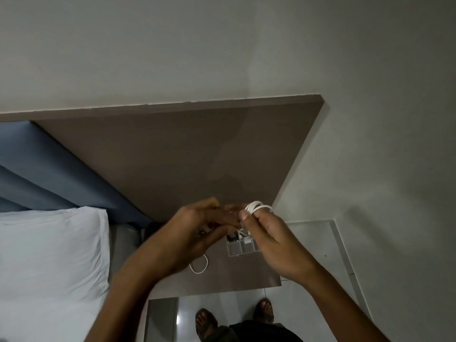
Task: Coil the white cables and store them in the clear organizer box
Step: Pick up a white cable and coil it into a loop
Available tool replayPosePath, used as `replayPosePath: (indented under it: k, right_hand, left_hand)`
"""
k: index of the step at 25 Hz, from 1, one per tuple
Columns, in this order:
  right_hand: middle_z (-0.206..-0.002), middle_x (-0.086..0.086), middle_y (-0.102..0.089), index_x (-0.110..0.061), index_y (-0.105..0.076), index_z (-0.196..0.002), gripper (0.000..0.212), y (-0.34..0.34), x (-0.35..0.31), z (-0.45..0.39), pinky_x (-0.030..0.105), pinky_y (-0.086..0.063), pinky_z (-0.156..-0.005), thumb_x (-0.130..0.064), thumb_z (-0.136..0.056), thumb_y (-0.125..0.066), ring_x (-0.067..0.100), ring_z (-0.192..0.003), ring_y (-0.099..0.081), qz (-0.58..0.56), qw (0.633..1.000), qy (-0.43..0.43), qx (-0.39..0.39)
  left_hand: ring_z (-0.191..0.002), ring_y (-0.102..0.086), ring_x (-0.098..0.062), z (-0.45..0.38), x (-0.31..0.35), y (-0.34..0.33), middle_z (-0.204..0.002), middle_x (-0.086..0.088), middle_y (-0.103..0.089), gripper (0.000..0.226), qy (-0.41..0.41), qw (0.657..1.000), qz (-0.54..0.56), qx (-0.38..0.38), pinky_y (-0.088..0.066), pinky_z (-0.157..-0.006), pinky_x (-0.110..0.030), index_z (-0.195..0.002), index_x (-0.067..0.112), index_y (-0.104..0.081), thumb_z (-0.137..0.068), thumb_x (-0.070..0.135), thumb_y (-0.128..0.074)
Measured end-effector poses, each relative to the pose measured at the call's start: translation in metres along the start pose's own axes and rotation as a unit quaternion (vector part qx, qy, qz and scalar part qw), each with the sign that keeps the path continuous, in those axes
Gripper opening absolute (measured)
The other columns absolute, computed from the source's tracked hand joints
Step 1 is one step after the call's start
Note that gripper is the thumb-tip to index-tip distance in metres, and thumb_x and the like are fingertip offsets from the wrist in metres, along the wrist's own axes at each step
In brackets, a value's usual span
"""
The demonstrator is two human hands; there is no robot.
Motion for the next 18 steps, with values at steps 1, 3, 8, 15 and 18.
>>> replayPosePath:
  k: [1,3,8,15,18]
  right_hand:
    - [-0.088,-0.016,-0.069,-0.029,-0.071,-0.095,0.029,-0.003,0.001,0.003,0.025,-0.054,-0.084,-0.033,-0.113,-0.048,-0.001,-0.085,-0.067,-0.008,0.999,-0.031,-0.025]
    - [-0.089,-0.008,-0.074,-0.026,-0.075,-0.095,0.038,-0.009,0.000,0.010,0.025,-0.055,-0.088,-0.038,-0.114,-0.044,0.005,-0.088,-0.071,-0.090,0.988,-0.090,-0.084]
    - [-0.095,0.006,-0.072,-0.018,-0.060,-0.085,0.041,-0.011,-0.010,0.020,0.032,-0.057,-0.091,-0.038,-0.107,-0.032,0.021,-0.092,-0.071,-0.345,0.909,-0.097,-0.211]
    - [-0.077,0.001,-0.061,-0.018,-0.047,-0.074,0.042,-0.004,-0.014,0.020,0.024,-0.053,-0.075,-0.029,-0.114,-0.039,0.017,-0.071,-0.070,-0.485,0.829,-0.112,-0.254]
    - [-0.073,0.001,-0.058,-0.019,-0.042,-0.073,0.044,-0.003,-0.006,0.020,0.026,-0.045,-0.069,-0.028,-0.115,-0.034,0.016,-0.066,-0.069,-0.498,0.818,-0.122,-0.260]
  left_hand:
    - [-0.091,-0.074,-0.009,-0.003,0.000,0.007,-0.102,0.014,-0.071,0.018,-0.004,1.000,0.018,0.009,-0.060,-0.080,-0.021,-0.116,0.030,-0.083,-0.101,0.022,-0.077]
    - [-0.094,-0.079,-0.014,-0.008,-0.002,0.015,-0.102,0.007,-0.077,0.013,0.011,0.995,0.096,0.003,-0.066,-0.083,-0.030,-0.110,0.025,-0.082,-0.098,0.025,-0.079]
    - [-0.086,-0.078,-0.038,-0.022,-0.018,0.004,-0.096,-0.016,-0.080,0.015,0.044,0.952,0.303,-0.011,-0.067,-0.080,-0.048,-0.102,0.001,-0.074,-0.092,0.008,-0.083]
    - [-0.097,-0.070,-0.031,-0.014,-0.025,-0.052,-0.102,-0.030,-0.073,0.031,0.084,0.882,0.461,0.051,-0.057,-0.089,-0.040,-0.105,0.009,-0.085,-0.096,0.038,-0.082]
    - [-0.113,-0.072,-0.027,-0.005,-0.022,-0.069,-0.115,-0.015,-0.077,0.037,0.108,0.860,0.499,0.025,-0.055,-0.101,-0.038,-0.118,0.005,-0.083,-0.103,0.037,-0.073]
Point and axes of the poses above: each hand's wrist, its own z-axis away from the middle knuckle, its own y-axis out of the back of the hand, x = y × z, the point moved 2 cm from there along -z, towards the middle knuckle
